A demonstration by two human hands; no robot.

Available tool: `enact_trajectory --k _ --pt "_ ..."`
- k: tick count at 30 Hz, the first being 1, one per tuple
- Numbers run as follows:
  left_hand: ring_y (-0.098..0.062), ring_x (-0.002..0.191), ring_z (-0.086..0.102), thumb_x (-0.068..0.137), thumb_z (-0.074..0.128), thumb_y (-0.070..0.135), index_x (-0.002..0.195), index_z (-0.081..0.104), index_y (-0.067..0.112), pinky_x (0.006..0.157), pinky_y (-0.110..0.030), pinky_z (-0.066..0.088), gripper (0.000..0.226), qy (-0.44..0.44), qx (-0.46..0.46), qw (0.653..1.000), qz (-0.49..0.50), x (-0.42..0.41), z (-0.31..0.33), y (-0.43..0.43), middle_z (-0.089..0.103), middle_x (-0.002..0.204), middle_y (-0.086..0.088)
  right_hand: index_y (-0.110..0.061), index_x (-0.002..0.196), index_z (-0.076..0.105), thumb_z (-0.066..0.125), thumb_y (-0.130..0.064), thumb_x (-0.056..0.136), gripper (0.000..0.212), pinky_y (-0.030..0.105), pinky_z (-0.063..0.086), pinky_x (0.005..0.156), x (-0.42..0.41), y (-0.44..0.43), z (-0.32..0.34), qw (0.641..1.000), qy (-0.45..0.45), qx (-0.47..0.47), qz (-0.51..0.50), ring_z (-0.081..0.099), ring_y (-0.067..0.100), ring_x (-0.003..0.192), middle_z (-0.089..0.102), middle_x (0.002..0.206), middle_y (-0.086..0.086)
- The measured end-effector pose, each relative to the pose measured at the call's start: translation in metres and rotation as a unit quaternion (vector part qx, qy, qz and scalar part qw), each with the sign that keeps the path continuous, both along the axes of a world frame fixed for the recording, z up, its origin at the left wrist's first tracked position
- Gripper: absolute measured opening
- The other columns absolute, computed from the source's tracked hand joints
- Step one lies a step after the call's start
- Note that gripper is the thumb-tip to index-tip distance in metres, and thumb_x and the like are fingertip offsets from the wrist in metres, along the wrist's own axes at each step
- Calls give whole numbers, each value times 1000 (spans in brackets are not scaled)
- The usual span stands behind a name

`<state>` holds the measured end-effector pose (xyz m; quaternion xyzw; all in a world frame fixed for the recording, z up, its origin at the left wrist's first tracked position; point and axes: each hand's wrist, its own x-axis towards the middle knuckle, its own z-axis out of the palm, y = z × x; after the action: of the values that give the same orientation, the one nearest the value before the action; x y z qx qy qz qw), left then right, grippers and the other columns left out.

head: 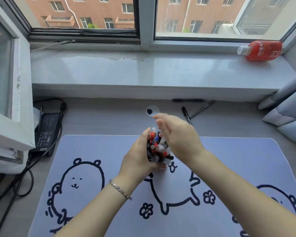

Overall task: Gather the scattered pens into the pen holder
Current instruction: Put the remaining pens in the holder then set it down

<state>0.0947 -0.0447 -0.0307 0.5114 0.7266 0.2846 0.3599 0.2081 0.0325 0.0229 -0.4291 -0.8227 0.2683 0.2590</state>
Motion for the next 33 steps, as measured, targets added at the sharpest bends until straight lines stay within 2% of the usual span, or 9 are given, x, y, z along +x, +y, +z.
enact_trajectory --k 3,6,8,11,15,20,23,27,33 --pt "-8 104 56 49 88 35 128 27 43 78 -32 52 101 3 10 1000 -8 0 2 0 57 114 20 -24 130 52 12 -45 95 58 45 22 111 -3 -5 -16 979 -178 16 95 29 29 139 38 149 5" --pt "-6 109 53 51 87 34 134 20 44 83 -34 52 107 7 12 1000 -9 -1 2 0 54 122 20 -36 146 16 19 -34 101 45 41 -6 117 7 -1 -19 957 -226 -123 132 -17 14 144 -6 158 -9" --pt "-6 111 52 51 87 35 134 21 45 86 -34 51 106 6 11 1000 -8 -1 3 -1 53 123 20 -32 146 17 25 -34 99 48 40 -2 118 13 -6 -4 973 -153 -116 124 -12 5 143 -3 156 -13" --pt "-7 108 52 53 83 38 134 23 41 85 -32 50 101 9 -5 1000 -3 -2 -2 -1 52 123 17 -16 137 42 39 -32 94 46 28 19 116 18 -20 20 993 60 22 94 23 6 140 36 143 -9" --pt "-1 119 45 65 51 61 139 20 37 92 -27 48 84 86 -19 995 -48 0 -3 1 43 133 19 -6 110 67 46 -18 95 29 31 35 109 25 -34 -7 958 31 208 193 50 20 123 65 120 6" --pt "-11 117 49 55 85 37 138 20 37 89 -29 46 105 23 -8 1000 -6 0 5 -2 49 132 13 -7 101 66 60 -13 83 20 33 52 77 28 -25 -29 983 126 99 88 64 18 83 72 88 9" --pt "-8 118 46 55 86 36 138 20 37 86 -22 40 106 15 -5 1000 -5 0 5 -2 47 132 15 -3 79 71 71 -16 76 14 33 50 71 21 -13 -33 978 121 170 24 62 14 70 72 70 4" --pt "-10 114 50 56 86 34 137 23 37 87 -26 46 102 6 -4 1000 -6 0 5 -1 50 129 14 -8 71 74 67 -25 81 21 36 48 76 18 -20 -49 979 71 188 19 64 19 89 75 82 3" --pt "-14 111 55 61 79 27 137 24 34 89 -34 50 94 11 2 1000 -9 -1 4 -2 54 126 9 -16 102 72 43 -34 93 36 35 36 94 27 -39 -53 982 -61 161 71 44 23 121 61 127 11"
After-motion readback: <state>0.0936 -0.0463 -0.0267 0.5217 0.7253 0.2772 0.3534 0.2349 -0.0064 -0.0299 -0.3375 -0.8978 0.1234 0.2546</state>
